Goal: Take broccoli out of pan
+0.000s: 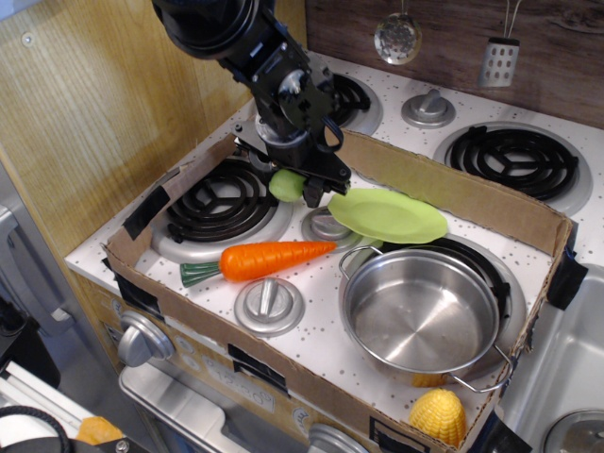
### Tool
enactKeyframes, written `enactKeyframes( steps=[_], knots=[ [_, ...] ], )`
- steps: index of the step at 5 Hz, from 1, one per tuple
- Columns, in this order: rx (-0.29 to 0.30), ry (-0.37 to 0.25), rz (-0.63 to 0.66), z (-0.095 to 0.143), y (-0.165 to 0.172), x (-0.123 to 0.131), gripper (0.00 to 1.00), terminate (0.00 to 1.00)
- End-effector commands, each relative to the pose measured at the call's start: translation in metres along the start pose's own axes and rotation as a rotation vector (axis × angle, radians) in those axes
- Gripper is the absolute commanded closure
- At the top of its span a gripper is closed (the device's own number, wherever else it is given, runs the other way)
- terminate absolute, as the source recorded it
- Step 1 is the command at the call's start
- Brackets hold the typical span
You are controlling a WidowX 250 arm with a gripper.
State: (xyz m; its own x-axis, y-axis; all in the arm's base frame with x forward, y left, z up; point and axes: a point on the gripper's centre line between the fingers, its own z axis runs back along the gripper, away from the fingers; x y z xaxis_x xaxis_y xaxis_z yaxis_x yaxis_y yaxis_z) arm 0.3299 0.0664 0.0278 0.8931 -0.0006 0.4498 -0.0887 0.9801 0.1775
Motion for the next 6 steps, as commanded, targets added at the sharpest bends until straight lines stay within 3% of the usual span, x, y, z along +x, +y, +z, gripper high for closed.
enactKeyframes(
  steps=[1, 2, 4, 6],
  knots=[
    [-0.013, -0.055, -0.063, 0.006, -0.007, 0.042, 1.0, 0.0],
    [-0.005, -0.044, -0.059, 0.012, -0.007, 0.044, 0.0, 0.0],
    [-0.001, -0.041, -0.062, 0.021, -0.009, 0.044, 0.0, 0.0],
    [0.064, 0.02, -0.042, 0.059, -0.009, 0.055, 0.0, 0.0]
  ],
)
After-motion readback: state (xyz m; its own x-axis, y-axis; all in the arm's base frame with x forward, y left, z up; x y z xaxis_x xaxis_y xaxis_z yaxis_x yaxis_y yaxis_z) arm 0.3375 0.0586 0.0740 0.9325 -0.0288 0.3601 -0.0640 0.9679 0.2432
